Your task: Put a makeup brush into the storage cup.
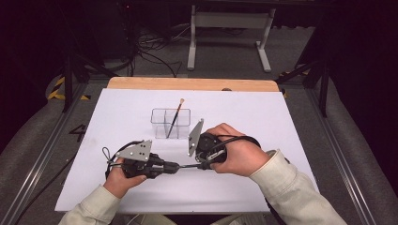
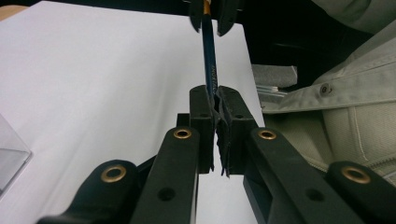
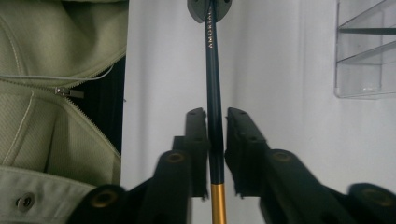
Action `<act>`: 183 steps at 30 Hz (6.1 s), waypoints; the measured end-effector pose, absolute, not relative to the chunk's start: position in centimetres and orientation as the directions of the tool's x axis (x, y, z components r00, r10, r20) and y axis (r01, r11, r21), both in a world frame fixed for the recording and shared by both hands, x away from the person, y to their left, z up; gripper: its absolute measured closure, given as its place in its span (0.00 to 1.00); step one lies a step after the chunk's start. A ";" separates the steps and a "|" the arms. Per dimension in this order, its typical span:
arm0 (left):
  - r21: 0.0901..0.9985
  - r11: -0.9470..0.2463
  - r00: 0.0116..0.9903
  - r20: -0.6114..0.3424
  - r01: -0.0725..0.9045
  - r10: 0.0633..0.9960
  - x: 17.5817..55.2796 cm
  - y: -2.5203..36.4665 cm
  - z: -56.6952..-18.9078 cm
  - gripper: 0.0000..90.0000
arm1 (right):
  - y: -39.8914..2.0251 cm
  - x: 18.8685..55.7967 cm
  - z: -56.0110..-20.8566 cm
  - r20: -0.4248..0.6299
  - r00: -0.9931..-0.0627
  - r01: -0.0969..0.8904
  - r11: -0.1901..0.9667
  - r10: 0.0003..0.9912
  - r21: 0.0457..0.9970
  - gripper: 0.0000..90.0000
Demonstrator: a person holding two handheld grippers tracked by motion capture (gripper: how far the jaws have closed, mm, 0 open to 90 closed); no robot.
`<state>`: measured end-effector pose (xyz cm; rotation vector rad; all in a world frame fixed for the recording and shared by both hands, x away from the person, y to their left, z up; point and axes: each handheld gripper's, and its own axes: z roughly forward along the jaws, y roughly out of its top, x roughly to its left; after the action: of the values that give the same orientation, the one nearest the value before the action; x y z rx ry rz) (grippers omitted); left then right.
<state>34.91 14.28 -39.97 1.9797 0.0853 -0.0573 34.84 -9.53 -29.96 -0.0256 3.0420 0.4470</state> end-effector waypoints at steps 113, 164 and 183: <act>0.970 -0.224 0.996 -0.083 0.091 0.044 35.7 16.6 -39.9 0.95 | -21.4 35.0 -38.1 0.070 -0.979 0.115 0.239 0.189 0.964 0.84; 0.950 -0.300 0.996 -0.084 0.088 0.026 36.1 16.1 -41.3 0.89 | -21.7 34.7 -37.1 0.115 -0.985 0.145 0.260 0.129 0.955 0.94; 0.949 -0.294 0.993 -0.099 0.111 0.057 36.5 14.6 -40.2 0.57 | -19.8 35.1 -33.7 0.068 -0.990 0.113 0.413 0.123 0.904 0.94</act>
<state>36.45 14.65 -40.19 1.8699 0.1214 -0.0537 35.06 -19.83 -33.72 0.2199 2.6329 1.6823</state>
